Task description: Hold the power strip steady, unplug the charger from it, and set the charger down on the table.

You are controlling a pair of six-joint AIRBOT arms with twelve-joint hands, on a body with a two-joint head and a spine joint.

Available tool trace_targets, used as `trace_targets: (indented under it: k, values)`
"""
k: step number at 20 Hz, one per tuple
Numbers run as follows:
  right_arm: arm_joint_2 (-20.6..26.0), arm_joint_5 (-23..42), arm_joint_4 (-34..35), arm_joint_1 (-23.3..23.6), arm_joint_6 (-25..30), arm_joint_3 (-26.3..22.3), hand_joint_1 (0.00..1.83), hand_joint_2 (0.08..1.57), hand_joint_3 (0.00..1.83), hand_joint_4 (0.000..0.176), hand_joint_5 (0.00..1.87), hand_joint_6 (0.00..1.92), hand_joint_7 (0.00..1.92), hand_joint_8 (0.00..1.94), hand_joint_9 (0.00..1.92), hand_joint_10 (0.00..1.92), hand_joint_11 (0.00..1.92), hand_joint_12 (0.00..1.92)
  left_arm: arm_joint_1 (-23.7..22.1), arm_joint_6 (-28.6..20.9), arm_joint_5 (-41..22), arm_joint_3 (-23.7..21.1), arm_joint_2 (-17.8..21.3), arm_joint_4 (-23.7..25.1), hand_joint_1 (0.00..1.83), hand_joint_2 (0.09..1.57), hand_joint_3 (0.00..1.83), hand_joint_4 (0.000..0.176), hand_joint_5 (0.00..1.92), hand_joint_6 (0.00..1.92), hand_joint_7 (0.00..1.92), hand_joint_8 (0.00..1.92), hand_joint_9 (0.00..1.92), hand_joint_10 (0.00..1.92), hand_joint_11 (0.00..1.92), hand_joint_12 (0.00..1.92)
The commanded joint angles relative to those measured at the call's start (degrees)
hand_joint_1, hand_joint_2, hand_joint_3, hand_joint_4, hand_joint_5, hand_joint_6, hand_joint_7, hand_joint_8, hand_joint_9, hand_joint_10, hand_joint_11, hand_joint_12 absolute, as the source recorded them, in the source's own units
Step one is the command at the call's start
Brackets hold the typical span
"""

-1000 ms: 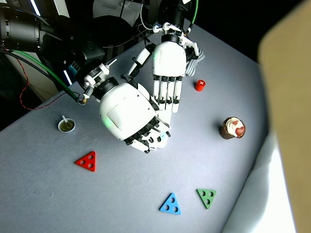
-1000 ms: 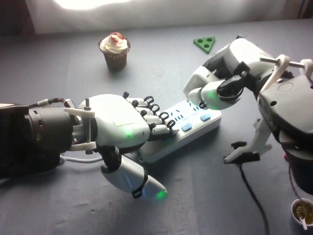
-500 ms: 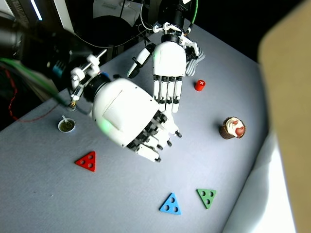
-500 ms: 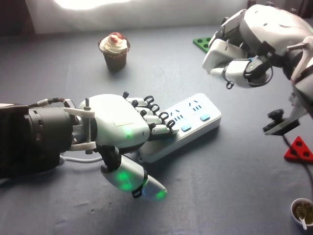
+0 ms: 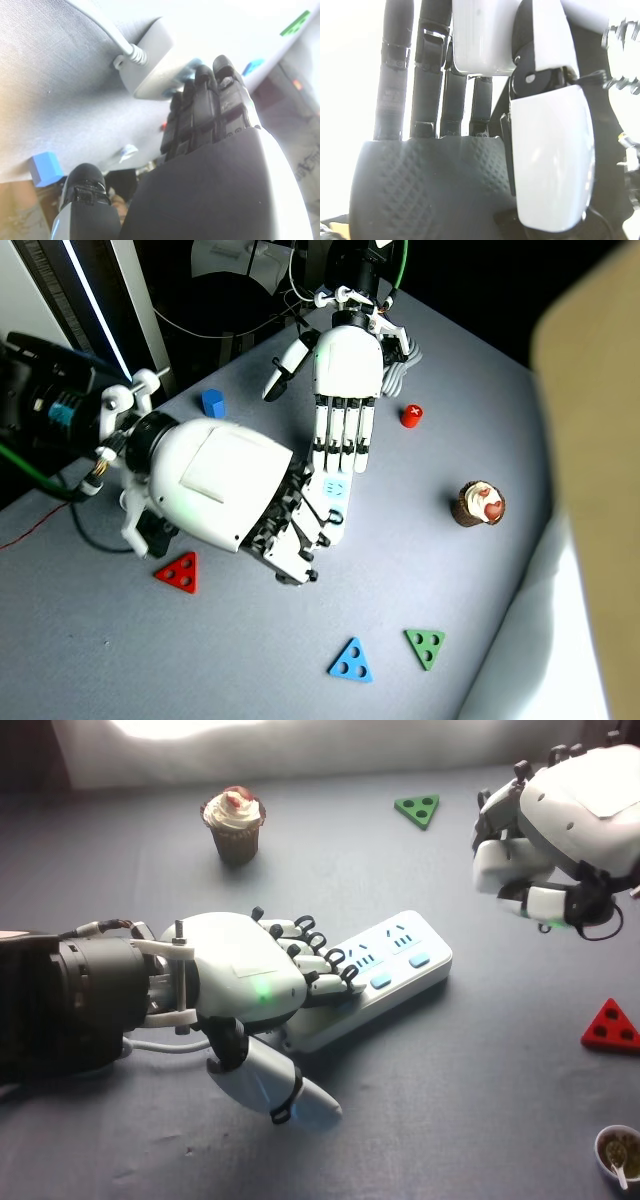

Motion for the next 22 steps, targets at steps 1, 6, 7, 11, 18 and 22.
trace_targets:
  k: [1, 6, 7, 11, 18, 22]
  values:
    - [0.95, 5.70, -3.55, -0.32, 0.13, 0.40, 1.25, 1.04, 0.00, 0.019, 1.15, 0.66, 1.16, 0.73, 1.21, 0.14, 0.73, 1.09, -0.18, -0.09, -1.96, -0.19, -0.49, 0.05, 0.00, 1.01, 0.00, 0.000, 0.15, 0.00, 0.18, 0.00, 0.16, 0.00, 0.04, 0.27]
    - [0.95, 5.56, -6.20, -2.79, 0.13, 2.81, 1.36, 1.04, 0.01, 0.000, 1.11, 0.66, 1.16, 0.62, 1.05, 0.92, 0.71, 1.11, -0.18, -0.09, -2.03, -0.19, -0.37, 0.06, 0.00, 1.01, 0.00, 0.000, 0.15, 0.00, 0.18, 0.00, 0.16, 0.01, 0.04, 0.27]
    - [0.93, 5.56, -6.21, -3.18, 0.13, 3.10, 1.27, 1.05, 0.00, 0.000, 1.14, 0.68, 1.13, 0.74, 1.00, 0.70, 0.70, 1.12, -0.19, -0.09, -2.04, -0.19, -0.37, 0.06, 0.00, 1.02, 0.00, 0.000, 0.15, 0.00, 0.18, 0.00, 0.16, 0.01, 0.05, 0.27]
    - [0.50, 4.62, -6.23, -3.92, 0.13, 4.41, 1.36, 1.06, 0.00, 0.000, 1.06, 0.79, 1.13, 0.66, 1.02, 0.98, 0.71, 1.10, -0.19, -0.09, -2.09, -0.19, -0.37, 0.06, 0.00, 1.01, 0.00, 0.000, 0.16, 0.00, 0.19, 0.00, 0.16, 0.00, 0.06, 0.28]
    - [-1.26, 4.26, -8.08, -6.94, 0.13, 6.63, 1.25, 1.05, 0.00, 0.028, 1.14, 0.68, 1.12, 0.79, 1.19, 0.25, 0.73, 1.10, -0.21, -0.10, -2.11, -0.31, -0.24, -0.02, 0.00, 1.01, 0.00, 0.000, 0.14, 0.00, 0.17, 0.00, 0.15, 0.00, 0.04, 0.27]
    - [-2.37, 4.34, -8.09, -8.68, 0.13, 7.58, 1.25, 1.06, 0.00, 0.032, 1.12, 0.74, 1.11, 0.78, 1.21, 0.18, 0.71, 1.13, -0.25, -0.11, -2.08, -0.48, -0.16, -0.16, 0.00, 1.01, 0.00, 0.000, 0.16, 0.01, 0.19, 0.01, 0.16, 0.01, 0.05, 0.27]
